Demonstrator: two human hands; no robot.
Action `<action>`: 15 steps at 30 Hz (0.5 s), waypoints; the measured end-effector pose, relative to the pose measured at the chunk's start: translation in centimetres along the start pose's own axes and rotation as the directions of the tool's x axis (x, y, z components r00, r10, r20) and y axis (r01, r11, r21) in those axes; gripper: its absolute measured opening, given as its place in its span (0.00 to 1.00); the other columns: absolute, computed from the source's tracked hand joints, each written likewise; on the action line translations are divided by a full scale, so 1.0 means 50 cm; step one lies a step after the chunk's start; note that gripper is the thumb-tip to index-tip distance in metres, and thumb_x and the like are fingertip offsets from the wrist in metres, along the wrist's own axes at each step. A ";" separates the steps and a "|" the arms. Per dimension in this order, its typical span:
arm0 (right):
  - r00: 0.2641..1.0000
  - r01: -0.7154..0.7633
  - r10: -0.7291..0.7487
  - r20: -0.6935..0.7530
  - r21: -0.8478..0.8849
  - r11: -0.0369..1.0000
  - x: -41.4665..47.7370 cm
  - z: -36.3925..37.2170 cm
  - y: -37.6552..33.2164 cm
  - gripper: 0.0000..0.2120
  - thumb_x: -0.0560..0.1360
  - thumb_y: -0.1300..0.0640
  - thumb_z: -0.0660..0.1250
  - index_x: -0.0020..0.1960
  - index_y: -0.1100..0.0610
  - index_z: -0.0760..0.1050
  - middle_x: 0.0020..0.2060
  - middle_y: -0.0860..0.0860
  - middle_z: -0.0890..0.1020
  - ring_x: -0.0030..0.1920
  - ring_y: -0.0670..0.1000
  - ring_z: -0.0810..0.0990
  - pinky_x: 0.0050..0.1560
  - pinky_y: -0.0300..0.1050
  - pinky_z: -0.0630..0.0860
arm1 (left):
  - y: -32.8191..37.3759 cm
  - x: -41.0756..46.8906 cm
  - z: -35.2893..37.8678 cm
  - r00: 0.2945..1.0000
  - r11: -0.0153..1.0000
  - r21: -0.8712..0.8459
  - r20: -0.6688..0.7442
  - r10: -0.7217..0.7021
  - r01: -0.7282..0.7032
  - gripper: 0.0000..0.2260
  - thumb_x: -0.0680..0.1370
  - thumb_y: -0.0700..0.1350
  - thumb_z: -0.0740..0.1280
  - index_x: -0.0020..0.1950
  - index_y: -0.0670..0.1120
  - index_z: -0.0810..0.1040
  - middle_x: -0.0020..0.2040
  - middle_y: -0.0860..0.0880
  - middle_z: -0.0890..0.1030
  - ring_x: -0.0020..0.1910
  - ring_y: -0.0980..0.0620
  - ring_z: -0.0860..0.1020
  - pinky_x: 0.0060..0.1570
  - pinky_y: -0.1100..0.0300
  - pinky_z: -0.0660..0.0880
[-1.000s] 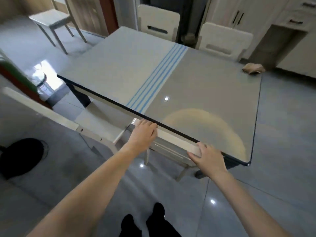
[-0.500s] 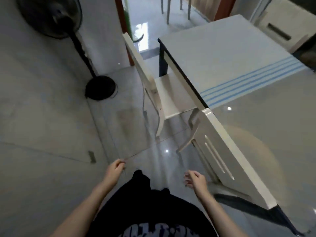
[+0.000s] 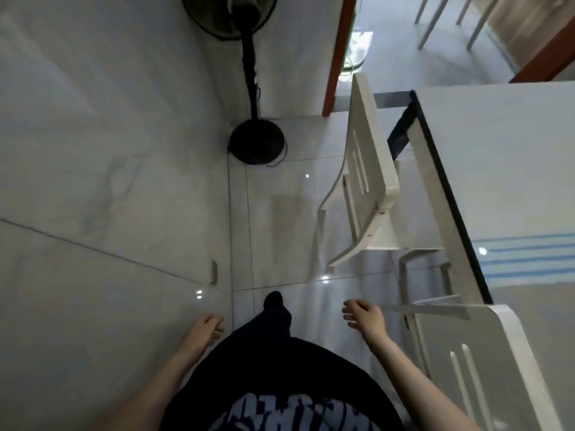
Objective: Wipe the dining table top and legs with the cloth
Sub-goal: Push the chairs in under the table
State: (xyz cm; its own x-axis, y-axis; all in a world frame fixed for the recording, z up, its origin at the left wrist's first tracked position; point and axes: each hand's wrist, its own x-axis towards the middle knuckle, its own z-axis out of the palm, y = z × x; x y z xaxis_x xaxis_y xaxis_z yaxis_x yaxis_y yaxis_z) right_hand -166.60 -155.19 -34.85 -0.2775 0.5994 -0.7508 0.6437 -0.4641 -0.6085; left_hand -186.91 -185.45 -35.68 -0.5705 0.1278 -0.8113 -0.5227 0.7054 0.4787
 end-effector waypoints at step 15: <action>0.949 0.266 -0.218 -0.228 0.207 0.941 0.018 0.033 -0.321 0.08 0.76 0.66 0.66 0.39 0.64 0.79 0.29 0.57 0.81 0.34 0.56 0.79 0.34 0.42 0.77 | 0.556 0.181 -0.021 0.888 0.907 0.039 0.226 0.400 -0.419 0.08 0.81 0.36 0.59 0.47 0.43 0.77 0.39 0.43 0.78 0.35 0.51 0.74 0.35 0.66 0.72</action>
State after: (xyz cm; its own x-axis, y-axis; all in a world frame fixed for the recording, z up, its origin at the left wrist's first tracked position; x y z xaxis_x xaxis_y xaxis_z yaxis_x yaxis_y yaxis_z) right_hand -178.36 -148.29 -26.20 -0.2408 0.8186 -0.5214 0.3843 -0.4129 -0.8257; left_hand -207.29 -165.41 -29.37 -0.5731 0.5532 -0.6046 -0.2104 0.6138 0.7610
